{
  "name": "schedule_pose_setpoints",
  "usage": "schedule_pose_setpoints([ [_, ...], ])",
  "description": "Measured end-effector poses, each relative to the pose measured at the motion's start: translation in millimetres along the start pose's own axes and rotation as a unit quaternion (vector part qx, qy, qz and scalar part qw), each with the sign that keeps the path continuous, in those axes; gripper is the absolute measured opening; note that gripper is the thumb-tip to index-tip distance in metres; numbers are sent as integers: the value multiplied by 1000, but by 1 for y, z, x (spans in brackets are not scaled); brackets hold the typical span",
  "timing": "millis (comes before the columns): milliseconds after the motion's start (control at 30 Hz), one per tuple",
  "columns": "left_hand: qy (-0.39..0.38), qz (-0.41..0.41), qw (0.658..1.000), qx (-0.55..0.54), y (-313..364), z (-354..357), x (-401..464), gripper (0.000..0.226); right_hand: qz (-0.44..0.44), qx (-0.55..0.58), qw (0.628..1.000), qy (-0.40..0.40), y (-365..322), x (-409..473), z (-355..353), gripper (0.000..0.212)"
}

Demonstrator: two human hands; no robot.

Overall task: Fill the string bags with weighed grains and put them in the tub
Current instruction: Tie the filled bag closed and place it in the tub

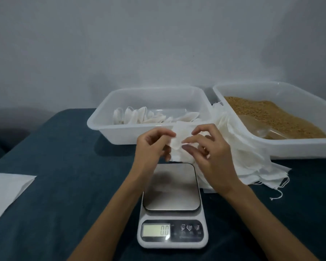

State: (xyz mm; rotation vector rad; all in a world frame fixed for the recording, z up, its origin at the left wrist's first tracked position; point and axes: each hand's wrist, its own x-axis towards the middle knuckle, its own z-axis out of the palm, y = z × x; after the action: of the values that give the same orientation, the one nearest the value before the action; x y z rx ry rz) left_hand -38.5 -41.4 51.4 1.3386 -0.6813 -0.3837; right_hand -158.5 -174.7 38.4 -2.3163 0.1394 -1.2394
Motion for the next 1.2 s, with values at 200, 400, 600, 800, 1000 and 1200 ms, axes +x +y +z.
schedule_pose_setpoints([
  [200,-36,110,971,209,-7,6,-8,15,129,151,979,-49,3,-7,-7,9],
  [400,-73,149,959,230,-4,2,-9,13,132,150,978,-61,0,-10,-6,6],
  [600,-72,171,947,263,-8,3,-10,10,104,75,992,9,0,-9,-7,9],
  [800,-14,65,995,71,-8,1,-8,14,135,213,967,-45,-6,-13,-3,19],
  [1000,-85,55,995,-2,-6,5,-12,15,182,297,936,-52,-7,-10,-3,29],
  [1200,-113,36,993,7,-10,9,-13,14,204,274,940,-30,-5,-11,-3,26],
])
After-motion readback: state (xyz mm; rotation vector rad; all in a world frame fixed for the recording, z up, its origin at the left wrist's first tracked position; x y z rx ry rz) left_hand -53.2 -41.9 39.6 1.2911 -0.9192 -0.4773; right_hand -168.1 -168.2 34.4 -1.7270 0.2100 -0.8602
